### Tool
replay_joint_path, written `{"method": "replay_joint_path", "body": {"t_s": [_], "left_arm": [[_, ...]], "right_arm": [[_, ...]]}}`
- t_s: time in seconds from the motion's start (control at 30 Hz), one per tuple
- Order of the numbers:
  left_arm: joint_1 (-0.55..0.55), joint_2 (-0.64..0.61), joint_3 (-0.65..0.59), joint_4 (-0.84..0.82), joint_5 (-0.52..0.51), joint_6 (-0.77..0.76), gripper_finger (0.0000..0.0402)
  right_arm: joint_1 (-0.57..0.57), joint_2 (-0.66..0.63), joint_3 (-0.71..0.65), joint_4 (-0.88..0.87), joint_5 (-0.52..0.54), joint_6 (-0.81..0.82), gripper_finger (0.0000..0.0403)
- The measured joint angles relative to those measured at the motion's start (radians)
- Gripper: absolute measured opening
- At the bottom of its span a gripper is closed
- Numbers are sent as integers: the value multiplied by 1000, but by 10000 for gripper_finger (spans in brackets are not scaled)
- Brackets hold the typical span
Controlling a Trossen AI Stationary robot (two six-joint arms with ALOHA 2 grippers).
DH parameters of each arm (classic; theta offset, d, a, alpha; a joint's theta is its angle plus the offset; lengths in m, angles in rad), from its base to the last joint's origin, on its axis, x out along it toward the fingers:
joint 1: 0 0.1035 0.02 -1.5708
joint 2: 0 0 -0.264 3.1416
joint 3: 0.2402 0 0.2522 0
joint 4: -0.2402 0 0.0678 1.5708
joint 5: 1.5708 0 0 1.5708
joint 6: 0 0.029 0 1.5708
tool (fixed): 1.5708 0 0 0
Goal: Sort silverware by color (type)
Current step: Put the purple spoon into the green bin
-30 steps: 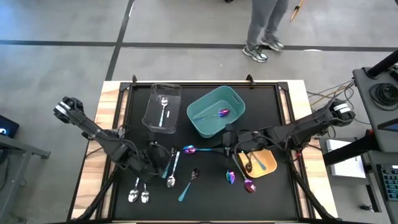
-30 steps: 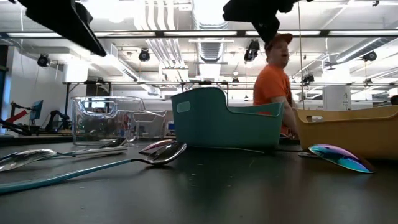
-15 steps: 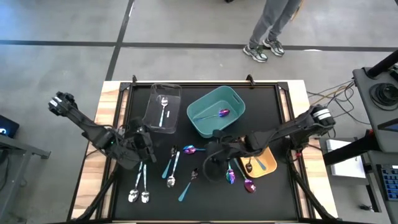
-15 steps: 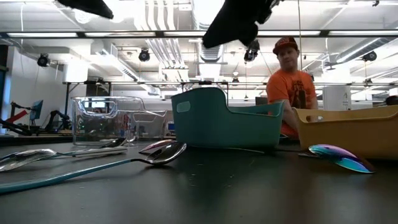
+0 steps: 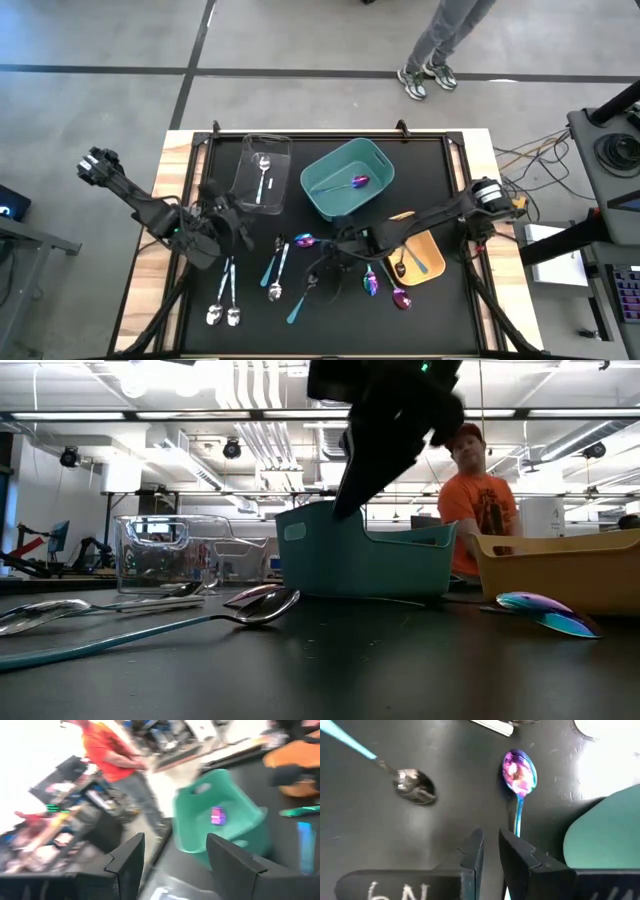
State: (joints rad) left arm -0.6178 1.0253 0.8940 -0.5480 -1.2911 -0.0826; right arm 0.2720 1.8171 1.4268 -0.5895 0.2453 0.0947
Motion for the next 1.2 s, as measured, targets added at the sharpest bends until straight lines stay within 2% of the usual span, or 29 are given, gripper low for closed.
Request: {"method": "replay_joint_path", "body": {"t_s": [0.1,0.2,0.3,0.6,0.73,1.07,1.2], "left_arm": [[5,-7,0,1,-80,33,196],[7,-11,0,0,-99,65,196],[7,-13,0,1,-100,71,196],[13,-12,0,2,-114,58,196],[13,-10,0,1,-114,46,196],[13,-10,-6,2,-114,33,196],[13,-10,-6,2,-114,29,196]], "right_arm": [[-6,27,1,5,29,24,52],[-7,52,1,31,60,44,52],[-6,68,1,86,62,35,60],[-6,123,10,169,81,6,118],[-6,171,18,153,169,-24,122],[-6,194,28,153,272,23,123],[-11,194,28,159,281,32,123]]}}
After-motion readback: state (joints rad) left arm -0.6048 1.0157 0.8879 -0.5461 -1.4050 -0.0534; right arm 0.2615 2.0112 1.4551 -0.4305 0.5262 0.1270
